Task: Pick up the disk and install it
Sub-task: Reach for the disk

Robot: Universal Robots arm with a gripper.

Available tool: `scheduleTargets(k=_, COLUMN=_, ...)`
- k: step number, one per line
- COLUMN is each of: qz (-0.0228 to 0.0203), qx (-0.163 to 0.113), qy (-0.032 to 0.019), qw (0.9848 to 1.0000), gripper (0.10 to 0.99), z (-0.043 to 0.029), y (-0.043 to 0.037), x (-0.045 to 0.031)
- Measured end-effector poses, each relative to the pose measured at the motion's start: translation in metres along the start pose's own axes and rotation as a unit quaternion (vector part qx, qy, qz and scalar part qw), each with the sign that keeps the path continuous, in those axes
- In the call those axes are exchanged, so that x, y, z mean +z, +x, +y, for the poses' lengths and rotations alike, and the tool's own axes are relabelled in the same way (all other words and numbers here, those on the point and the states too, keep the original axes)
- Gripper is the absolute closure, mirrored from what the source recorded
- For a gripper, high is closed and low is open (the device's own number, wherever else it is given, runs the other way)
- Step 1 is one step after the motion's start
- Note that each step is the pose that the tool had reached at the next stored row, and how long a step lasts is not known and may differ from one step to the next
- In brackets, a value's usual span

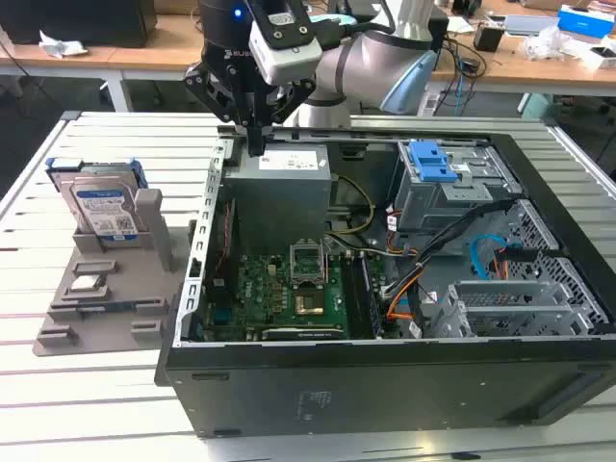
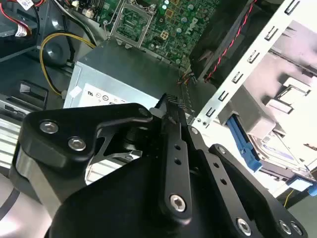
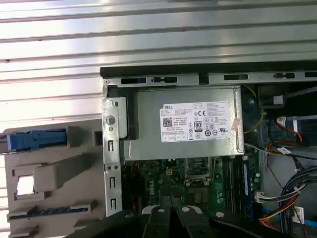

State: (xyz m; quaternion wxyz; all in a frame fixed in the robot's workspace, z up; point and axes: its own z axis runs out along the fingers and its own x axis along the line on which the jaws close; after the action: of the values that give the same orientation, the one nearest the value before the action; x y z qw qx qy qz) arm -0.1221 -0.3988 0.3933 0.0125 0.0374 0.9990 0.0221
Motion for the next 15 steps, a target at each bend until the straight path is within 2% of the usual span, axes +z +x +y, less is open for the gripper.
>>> scheduleTargets(k=5, qz=0.0, qx=0.0, qy=0.0, qw=1.0, gripper=0.98, z=-0.0017, y=0.0231, x=-0.0006)
scheduleTargets(k=15, qz=0.0, qx=0.0, qy=0.0, qw=1.0, gripper=0.98, z=-0.0036, y=0.048, x=-0.0013)
